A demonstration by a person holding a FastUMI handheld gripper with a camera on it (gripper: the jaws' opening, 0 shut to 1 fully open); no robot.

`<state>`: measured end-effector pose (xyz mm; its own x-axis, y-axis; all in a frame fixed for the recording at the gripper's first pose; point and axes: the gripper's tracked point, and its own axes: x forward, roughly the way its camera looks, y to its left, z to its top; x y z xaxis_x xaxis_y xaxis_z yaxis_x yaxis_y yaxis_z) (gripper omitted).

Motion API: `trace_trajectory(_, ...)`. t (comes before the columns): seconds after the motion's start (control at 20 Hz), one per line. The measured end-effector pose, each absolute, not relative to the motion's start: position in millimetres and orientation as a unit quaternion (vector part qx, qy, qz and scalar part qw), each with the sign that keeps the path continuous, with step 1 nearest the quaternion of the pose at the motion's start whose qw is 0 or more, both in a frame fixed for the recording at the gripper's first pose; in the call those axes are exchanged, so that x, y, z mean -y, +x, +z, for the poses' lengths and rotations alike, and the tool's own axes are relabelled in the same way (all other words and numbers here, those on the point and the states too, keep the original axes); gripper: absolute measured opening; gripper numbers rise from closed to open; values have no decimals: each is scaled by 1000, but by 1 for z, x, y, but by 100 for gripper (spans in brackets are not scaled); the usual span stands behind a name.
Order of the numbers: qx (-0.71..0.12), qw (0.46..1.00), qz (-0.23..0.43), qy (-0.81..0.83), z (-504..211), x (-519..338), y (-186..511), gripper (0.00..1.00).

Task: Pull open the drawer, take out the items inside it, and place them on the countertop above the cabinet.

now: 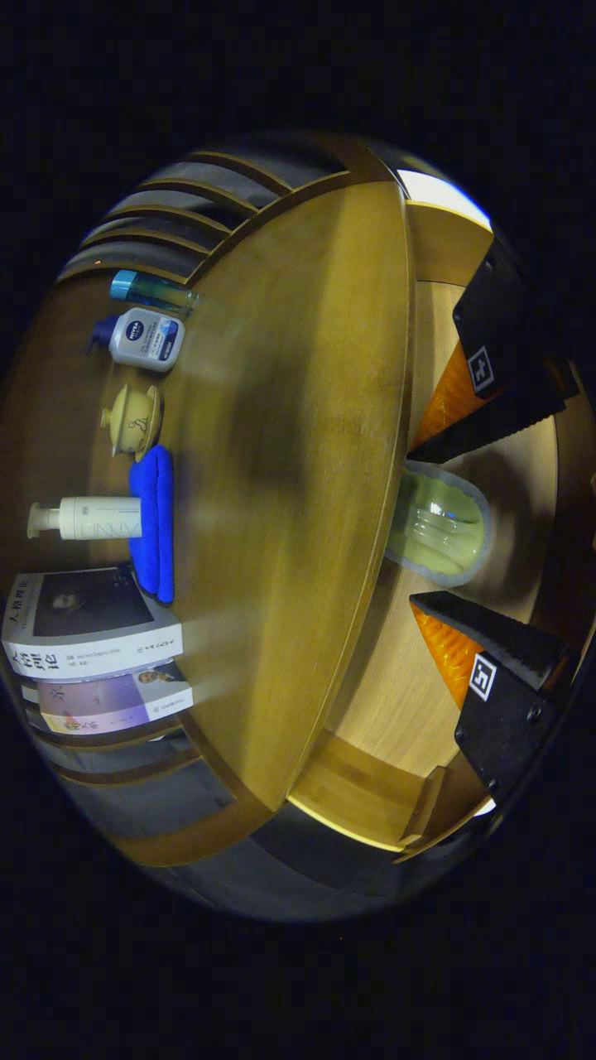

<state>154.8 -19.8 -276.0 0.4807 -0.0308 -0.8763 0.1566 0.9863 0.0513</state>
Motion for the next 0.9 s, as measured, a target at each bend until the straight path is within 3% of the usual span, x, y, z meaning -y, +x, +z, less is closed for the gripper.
trace_trajectory(0.2,-520,848,-58,83,-285,17,159,88)
trace_trajectory(0.35,-528,842,-68,84,-290,23,159,69)
trace_trajectory(0.5,-529,842,-61,84,-291,20,159,36)
trace_trajectory(0.55,-529,842,-56,90,-289,20,158,36)
trace_trajectory(0.6,-528,841,-56,103,-286,18,155,22)
trace_trajectory(0.9,-525,842,-22,122,-272,10,141,22)
